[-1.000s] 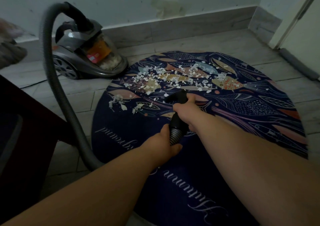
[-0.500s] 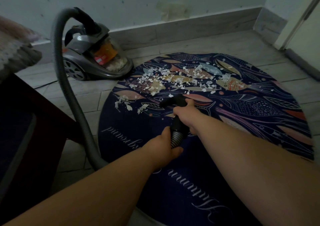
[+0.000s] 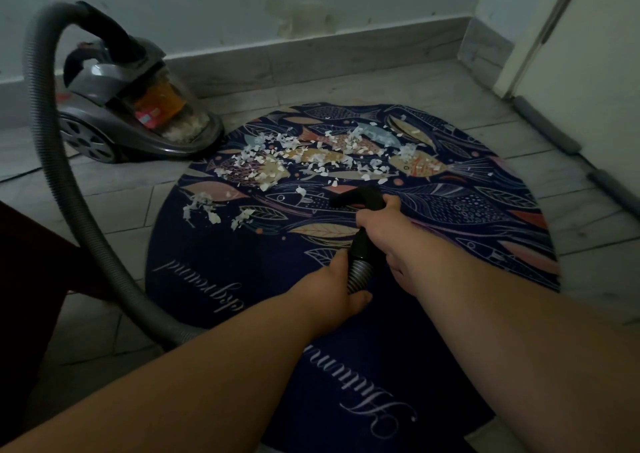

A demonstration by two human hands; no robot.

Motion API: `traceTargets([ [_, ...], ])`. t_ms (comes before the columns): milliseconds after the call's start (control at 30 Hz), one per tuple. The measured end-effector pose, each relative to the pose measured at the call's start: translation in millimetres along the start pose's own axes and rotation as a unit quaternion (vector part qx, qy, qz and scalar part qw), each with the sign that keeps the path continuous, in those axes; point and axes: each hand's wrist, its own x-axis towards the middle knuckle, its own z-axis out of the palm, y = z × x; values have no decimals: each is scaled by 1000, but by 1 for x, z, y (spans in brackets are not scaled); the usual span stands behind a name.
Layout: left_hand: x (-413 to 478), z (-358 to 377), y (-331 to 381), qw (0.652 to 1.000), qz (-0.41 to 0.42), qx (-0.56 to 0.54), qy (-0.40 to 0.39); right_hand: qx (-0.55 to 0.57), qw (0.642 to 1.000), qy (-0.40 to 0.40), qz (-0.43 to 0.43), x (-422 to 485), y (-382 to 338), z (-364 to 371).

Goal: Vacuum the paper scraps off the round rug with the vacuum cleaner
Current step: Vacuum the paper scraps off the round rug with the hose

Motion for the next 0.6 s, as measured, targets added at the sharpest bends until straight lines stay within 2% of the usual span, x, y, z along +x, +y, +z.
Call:
traceTargets([
  [267, 4, 8, 12, 1000, 14, 19, -7, 43, 999, 14, 9, -3, 13, -16],
  [600, -29, -2, -16, 998, -57, 8, 0, 7, 998, -67, -5, -14, 6, 30],
])
